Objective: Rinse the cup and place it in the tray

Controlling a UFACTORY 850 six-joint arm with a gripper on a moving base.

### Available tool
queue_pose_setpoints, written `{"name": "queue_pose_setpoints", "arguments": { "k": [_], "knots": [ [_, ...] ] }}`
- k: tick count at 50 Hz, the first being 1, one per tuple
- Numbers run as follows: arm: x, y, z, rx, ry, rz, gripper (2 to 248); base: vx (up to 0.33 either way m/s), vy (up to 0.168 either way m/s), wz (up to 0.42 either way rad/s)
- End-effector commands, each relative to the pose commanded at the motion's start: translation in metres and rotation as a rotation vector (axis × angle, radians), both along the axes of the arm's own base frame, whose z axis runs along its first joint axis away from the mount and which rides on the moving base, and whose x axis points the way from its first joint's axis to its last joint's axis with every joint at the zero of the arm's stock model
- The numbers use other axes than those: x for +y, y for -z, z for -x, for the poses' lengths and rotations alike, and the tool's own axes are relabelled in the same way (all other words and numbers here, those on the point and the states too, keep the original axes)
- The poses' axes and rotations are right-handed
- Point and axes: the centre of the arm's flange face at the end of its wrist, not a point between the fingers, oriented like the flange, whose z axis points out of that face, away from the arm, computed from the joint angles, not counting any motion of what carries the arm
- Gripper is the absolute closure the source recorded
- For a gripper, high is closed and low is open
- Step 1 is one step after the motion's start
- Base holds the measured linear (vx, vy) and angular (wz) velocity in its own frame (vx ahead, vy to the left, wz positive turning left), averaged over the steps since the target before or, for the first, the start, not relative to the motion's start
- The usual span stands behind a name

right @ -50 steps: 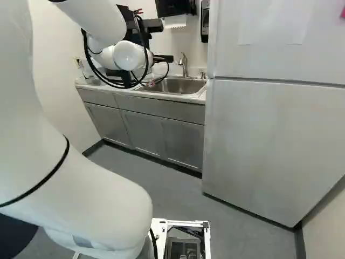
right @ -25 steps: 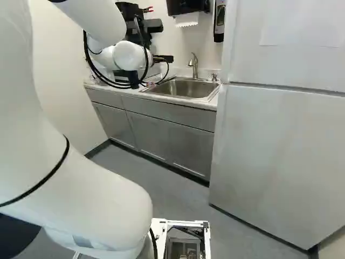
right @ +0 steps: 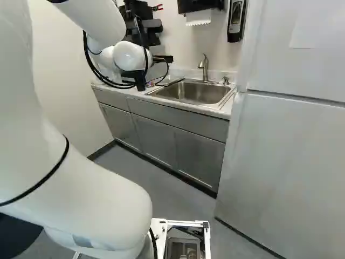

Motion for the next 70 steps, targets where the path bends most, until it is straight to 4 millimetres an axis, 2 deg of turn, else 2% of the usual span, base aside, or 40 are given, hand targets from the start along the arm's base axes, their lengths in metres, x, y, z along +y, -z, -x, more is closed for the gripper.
{"name": "queue_pose_setpoints", "arguments": {
  "k": [70],
  "knots": [
    [0.0000, 0.0000, 0.0000, 0.000, 0.000, 0.000, 3, 0.141, 0.005, 0.007]
  ]
}}
